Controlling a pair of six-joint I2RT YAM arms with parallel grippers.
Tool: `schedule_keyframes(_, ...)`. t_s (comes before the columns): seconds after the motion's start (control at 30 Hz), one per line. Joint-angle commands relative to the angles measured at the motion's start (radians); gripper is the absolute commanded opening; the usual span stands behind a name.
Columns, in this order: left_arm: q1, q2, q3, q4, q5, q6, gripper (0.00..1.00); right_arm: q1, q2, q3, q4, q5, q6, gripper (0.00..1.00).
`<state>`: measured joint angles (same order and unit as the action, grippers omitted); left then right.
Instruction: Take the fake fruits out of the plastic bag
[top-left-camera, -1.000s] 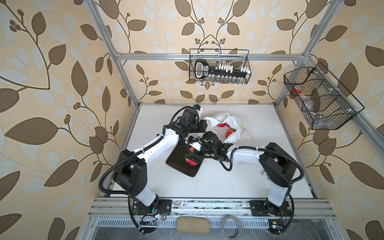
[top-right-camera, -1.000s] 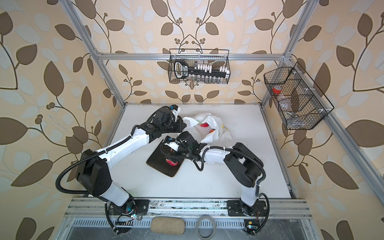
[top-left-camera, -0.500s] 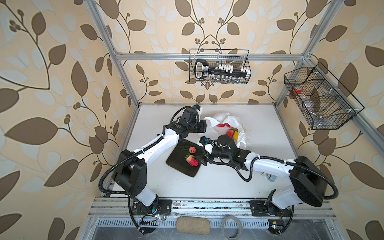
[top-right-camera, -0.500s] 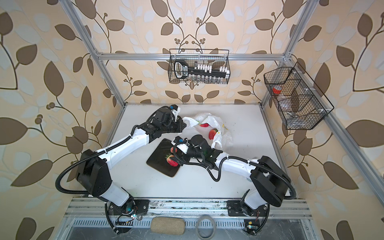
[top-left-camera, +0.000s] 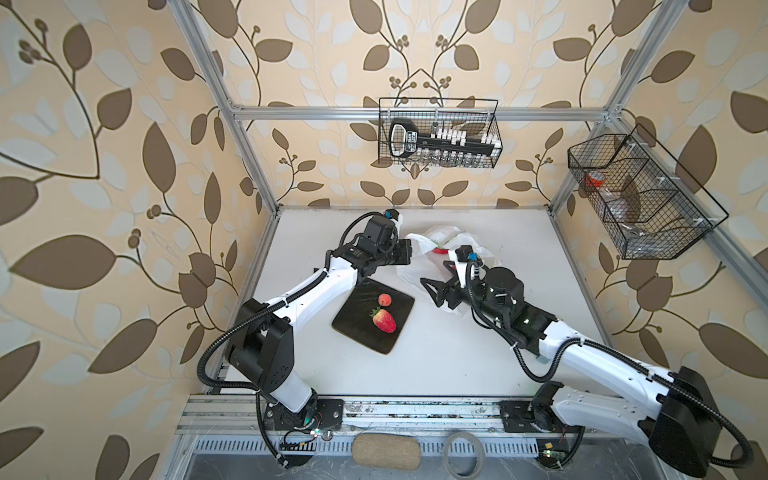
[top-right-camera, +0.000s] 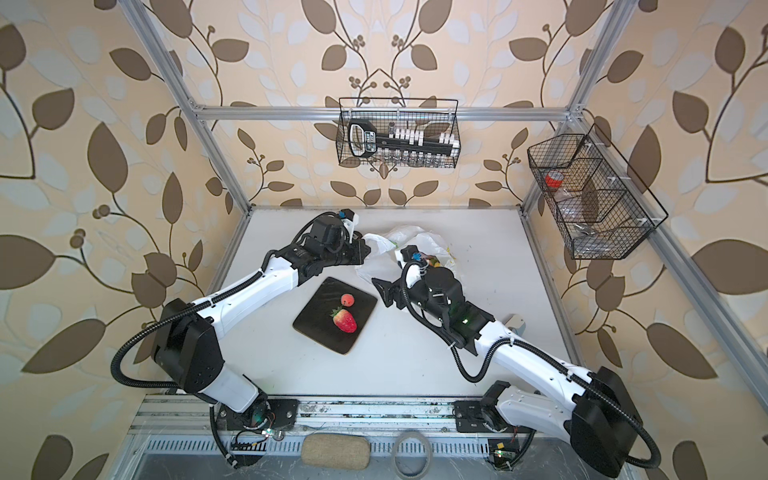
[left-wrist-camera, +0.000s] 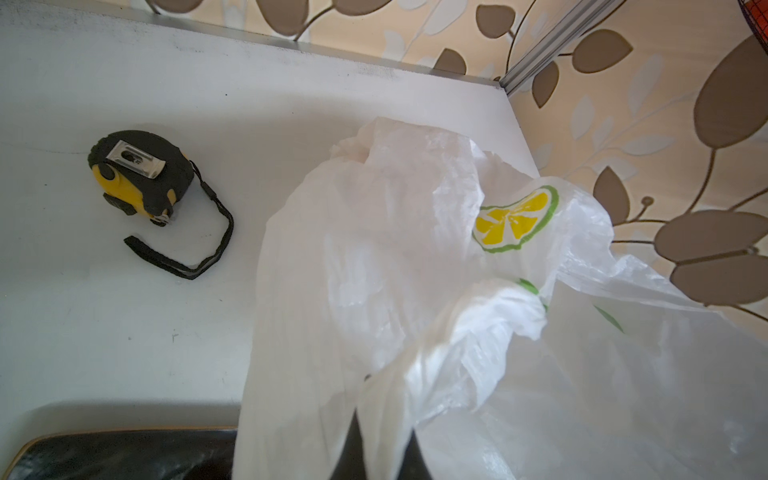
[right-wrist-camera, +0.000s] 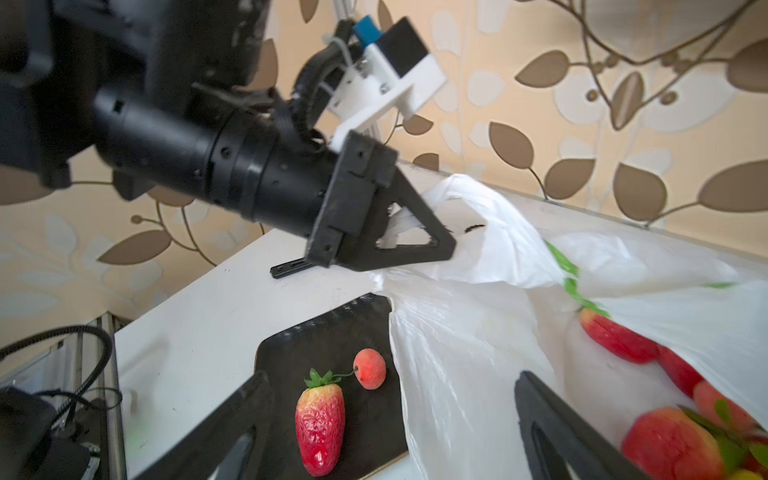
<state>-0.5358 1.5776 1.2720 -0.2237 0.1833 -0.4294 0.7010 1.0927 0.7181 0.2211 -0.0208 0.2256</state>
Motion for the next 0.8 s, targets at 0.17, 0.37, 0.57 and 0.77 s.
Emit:
schedule_keyframes(0.17,0.004,-0.01,0.034,0.026,0.042,-0.013,0.0,-0.005,-0.125,0.192,-0.378,0.171,0.22,0.84)
schedule_keyframes(0.37,-0.005,-0.011,0.024,0.048,0.07,-0.045,0.0,-0.005,-0.2,0.339,-0.725,0.253,0.403,0.83)
schedule_keyframes(0.57,-0.018,-0.02,0.01,0.06,0.072,-0.054,0.0,-0.005,-0.197,0.513,-1.124,0.346,0.537,0.99)
schedule_keyframes(0.77,-0.026,-0.022,0.008,0.064,0.071,-0.062,0.0,-0.005,-0.148,0.544,-1.271,0.316,0.578,0.99)
